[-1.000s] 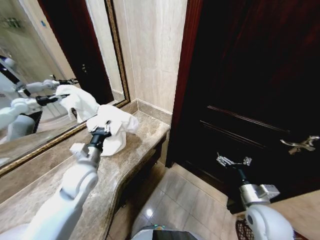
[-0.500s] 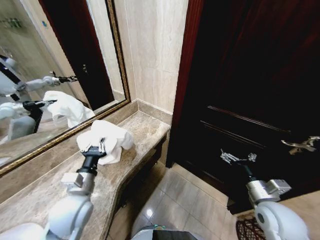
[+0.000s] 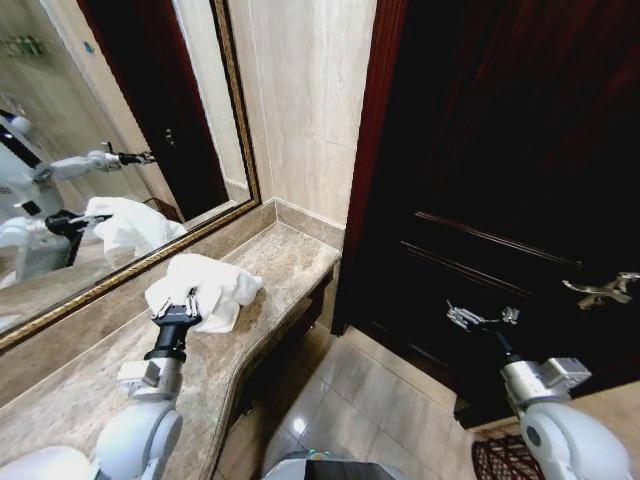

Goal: Discard the used towel into the hamper.

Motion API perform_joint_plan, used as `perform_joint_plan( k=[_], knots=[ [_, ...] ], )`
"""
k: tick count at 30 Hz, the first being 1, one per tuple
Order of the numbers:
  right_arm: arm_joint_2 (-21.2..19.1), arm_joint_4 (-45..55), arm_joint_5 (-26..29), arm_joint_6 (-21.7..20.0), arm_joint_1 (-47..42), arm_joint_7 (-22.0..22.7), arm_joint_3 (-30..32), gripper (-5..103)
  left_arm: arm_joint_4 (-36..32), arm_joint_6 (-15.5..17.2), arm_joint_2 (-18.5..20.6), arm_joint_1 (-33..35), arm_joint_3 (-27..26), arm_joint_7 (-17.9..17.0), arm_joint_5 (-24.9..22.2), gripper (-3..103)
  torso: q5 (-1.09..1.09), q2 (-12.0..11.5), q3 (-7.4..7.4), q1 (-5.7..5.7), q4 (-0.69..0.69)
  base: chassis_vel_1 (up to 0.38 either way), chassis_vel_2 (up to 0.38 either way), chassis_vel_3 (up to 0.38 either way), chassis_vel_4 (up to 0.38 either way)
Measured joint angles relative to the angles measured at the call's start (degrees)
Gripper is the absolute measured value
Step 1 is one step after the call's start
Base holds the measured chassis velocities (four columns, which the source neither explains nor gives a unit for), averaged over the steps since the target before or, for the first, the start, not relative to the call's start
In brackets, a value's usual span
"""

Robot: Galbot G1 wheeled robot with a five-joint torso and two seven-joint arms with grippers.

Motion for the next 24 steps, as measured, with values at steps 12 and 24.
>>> perform_joint_plan(
  k=[12,24],
  knots=[
    [-0.4,-0.7,-0.1,0.2,-0.1,-0.1,-0.3,100,-1.3,0.1,0.0,-0.3,1.2,-0.4,1.3,8,-0.06,0.0,0.0,0.0,-0.01,0.064,-0.066,-0.08,0.068],
    [-0.2,-1.0,-0.3,1.1,-0.5,-0.5,-0.6,100,-1.8,-0.3,-0.6,-0.3,3.0,-1.7,2.8,8,-0.02,0.0,-0.01,-0.03,0.0,0.164,-0.159,-0.148,0.159]
  ],
)
